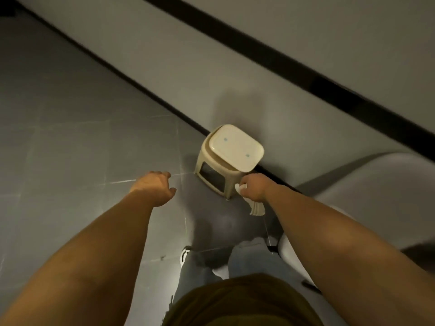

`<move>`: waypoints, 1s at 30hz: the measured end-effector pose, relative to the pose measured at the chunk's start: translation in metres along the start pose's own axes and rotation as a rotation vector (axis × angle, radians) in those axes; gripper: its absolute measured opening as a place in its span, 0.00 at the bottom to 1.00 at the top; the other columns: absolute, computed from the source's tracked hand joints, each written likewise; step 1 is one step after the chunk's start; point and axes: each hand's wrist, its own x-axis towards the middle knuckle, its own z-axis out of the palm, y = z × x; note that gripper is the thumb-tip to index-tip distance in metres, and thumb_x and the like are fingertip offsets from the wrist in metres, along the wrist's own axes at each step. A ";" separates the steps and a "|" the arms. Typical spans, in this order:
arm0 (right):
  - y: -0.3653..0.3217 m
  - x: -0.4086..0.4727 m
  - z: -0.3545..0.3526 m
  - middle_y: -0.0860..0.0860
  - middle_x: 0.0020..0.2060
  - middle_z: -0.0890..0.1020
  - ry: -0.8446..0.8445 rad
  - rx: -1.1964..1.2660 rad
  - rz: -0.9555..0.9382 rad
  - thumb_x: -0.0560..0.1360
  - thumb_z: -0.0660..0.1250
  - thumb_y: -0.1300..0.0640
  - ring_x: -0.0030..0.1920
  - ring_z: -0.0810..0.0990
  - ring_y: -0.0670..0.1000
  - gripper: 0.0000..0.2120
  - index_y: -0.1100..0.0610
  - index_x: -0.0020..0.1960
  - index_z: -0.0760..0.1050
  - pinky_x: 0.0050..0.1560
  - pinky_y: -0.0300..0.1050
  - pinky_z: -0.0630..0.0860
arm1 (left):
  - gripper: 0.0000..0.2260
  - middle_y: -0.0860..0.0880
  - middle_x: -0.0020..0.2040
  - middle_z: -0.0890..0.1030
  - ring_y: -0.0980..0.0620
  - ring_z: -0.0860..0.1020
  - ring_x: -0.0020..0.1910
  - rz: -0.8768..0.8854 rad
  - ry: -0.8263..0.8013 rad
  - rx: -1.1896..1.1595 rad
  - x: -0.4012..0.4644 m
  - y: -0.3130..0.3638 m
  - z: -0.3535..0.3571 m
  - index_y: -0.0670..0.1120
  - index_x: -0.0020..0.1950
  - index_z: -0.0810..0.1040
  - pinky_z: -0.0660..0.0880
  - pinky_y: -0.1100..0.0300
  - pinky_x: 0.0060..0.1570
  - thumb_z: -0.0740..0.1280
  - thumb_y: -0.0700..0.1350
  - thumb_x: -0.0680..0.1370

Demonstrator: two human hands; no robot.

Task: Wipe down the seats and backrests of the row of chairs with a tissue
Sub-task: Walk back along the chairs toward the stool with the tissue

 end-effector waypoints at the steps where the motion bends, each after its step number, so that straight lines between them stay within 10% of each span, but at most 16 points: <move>1: 0.003 0.002 -0.005 0.51 0.55 0.80 0.022 0.041 0.031 0.76 0.69 0.48 0.52 0.77 0.53 0.15 0.51 0.61 0.79 0.49 0.46 0.72 | 0.27 0.45 0.69 0.72 0.42 0.71 0.66 0.045 -0.003 0.010 0.017 0.006 -0.011 0.51 0.74 0.65 0.71 0.47 0.63 0.62 0.60 0.78; 30: 0.110 0.192 -0.183 0.55 0.64 0.79 0.196 0.265 0.273 0.79 0.66 0.56 0.62 0.77 0.56 0.17 0.55 0.67 0.76 0.61 0.47 0.71 | 0.26 0.45 0.65 0.75 0.44 0.73 0.62 0.632 -0.055 0.350 0.312 0.163 -0.131 0.49 0.72 0.68 0.73 0.48 0.56 0.62 0.60 0.78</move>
